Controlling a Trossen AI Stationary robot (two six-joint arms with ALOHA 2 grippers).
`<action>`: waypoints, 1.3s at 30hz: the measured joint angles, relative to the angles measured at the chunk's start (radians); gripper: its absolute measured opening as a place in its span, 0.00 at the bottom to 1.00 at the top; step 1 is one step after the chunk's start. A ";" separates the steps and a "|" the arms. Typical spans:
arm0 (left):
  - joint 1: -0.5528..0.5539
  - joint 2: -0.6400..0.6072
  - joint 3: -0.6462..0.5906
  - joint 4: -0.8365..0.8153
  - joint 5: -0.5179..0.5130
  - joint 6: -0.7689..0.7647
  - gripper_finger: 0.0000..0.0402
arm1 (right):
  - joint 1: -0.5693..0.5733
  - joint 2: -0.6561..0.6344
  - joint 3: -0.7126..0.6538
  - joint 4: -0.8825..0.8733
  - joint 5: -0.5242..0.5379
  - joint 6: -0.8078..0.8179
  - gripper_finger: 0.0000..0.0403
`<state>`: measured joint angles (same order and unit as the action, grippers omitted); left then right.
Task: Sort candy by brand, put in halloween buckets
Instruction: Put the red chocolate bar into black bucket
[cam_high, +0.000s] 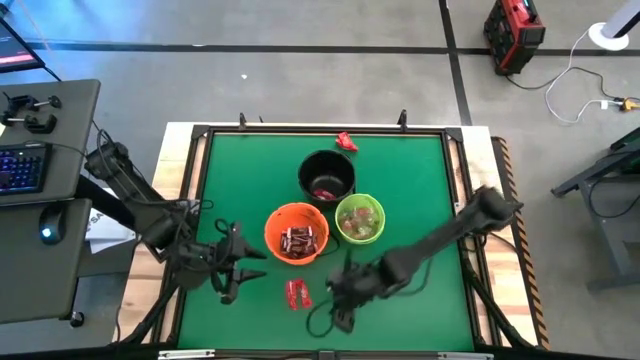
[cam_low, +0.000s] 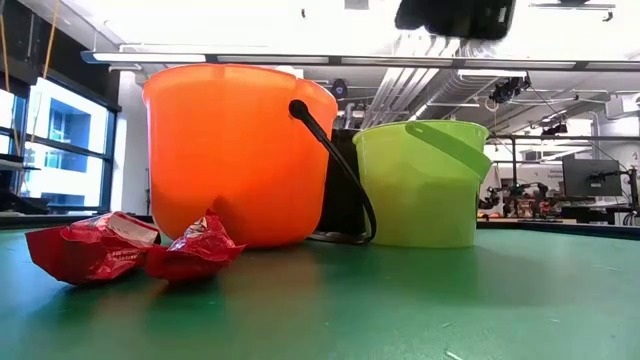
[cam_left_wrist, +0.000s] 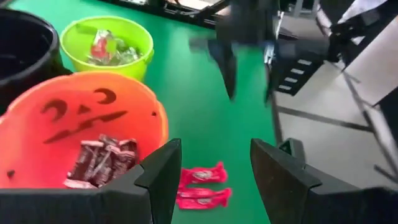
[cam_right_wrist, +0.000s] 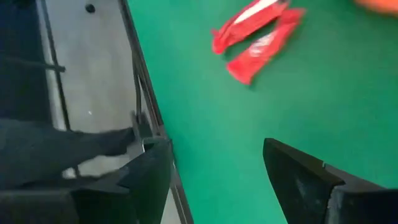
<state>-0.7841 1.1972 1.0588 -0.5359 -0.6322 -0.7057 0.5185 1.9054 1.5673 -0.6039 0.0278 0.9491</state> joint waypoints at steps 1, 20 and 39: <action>0.004 0.000 0.000 0.000 0.000 0.016 0.45 | 0.006 0.040 0.000 0.051 -0.003 0.020 0.60; 0.013 -0.125 0.000 -0.131 0.050 0.116 0.45 | 0.000 0.632 0.646 -0.250 0.259 0.074 0.60; 0.011 -0.125 0.000 -0.223 0.090 0.137 0.45 | 0.003 0.551 0.676 -0.530 0.187 0.017 0.07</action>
<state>-0.7727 1.0721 1.0592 -0.7588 -0.5424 -0.5689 0.5220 2.4563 2.2437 -1.1342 0.2145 0.9658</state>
